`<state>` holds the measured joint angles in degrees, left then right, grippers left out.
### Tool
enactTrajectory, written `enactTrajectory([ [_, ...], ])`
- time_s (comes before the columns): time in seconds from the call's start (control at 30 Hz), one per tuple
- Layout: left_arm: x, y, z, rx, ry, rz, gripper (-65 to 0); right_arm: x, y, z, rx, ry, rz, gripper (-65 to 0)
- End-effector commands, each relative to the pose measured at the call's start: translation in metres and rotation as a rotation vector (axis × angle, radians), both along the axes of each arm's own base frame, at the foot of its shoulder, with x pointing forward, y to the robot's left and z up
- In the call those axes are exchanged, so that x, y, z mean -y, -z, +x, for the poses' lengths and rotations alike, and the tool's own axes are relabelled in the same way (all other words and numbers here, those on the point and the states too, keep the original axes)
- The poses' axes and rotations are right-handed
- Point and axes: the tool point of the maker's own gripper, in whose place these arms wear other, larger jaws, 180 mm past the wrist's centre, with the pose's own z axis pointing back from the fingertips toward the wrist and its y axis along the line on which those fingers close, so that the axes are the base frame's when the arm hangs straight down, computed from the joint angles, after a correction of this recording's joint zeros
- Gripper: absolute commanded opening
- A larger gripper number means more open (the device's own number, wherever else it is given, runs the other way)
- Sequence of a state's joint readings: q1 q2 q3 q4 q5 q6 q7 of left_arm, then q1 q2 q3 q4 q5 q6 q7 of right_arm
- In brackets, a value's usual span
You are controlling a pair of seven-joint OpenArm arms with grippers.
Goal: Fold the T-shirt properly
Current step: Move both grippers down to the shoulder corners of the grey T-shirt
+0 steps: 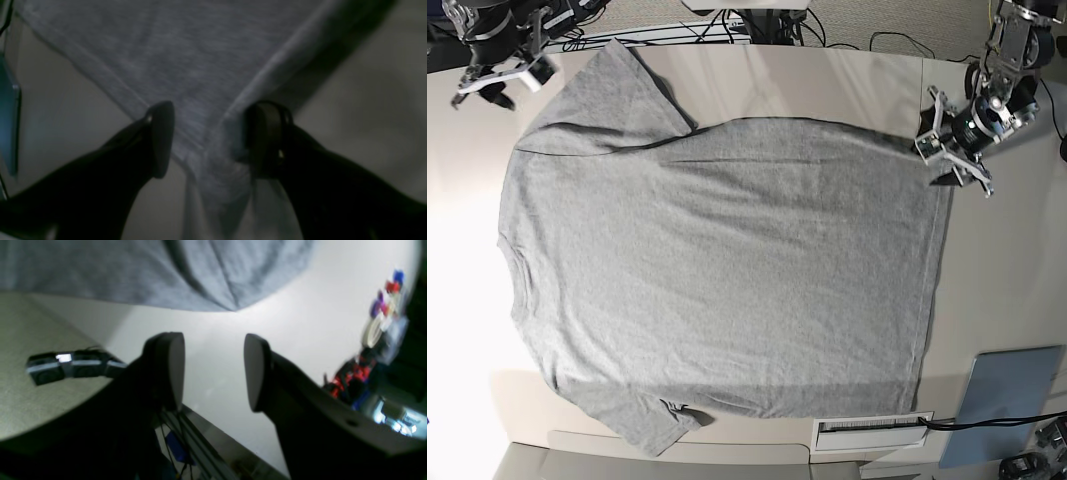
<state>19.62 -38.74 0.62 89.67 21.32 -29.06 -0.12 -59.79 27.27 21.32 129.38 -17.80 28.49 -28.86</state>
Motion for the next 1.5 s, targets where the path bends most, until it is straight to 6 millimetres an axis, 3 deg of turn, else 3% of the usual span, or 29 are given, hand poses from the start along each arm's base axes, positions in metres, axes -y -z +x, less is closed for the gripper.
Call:
enactTrajectory([
  [0.0, -0.028, 0.029, -0.026, -0.131, -0.006, 0.165, -31.8, -0.002, -0.005, 0.004, 0.016, -0.021, -0.004, -36.1],
  [0.1, -0.028, 0.037, -0.037, -0.179, 0.027, 0.185, -39.6, -0.010, -0.003, 0.003, -0.005, -0.071, 0.021, -36.1],
  [0.27, -0.026, 0.039, -0.042, -0.205, 0.046, 0.180, -65.0, -0.012, -0.004, 0.008, -0.036, -0.165, 0.004, -36.2],
  [0.5, -0.024, 0.043, -0.050, -0.222, 0.046, 0.172, -65.0, 0.004, -0.005, 0.013, -0.055, -0.217, -0.101, -36.2],
  [0.73, -0.004, 0.046, -0.052, -0.208, 0.042, 0.109, -65.0, 0.025, 0.023, 0.012, -0.128, -0.299, -0.163, -36.2],
  [0.93, -0.003, 0.047, -0.053, -0.210, 0.038, 0.109, -65.0, 0.011, 0.051, 0.025, -0.158, -0.338, -0.134, -36.2],
  [1.2, -0.004, 0.047, -0.053, -0.213, 0.035, 0.115, -65.0, -0.011, 0.090, 0.026, -0.225, -0.392, -0.110, -36.2],
  [1.47, -0.006, 0.048, -0.053, -0.217, 0.031, 0.124, -65.0, -0.018, 0.105, 0.045, -0.220, -0.409, -0.100, -36.2],
])
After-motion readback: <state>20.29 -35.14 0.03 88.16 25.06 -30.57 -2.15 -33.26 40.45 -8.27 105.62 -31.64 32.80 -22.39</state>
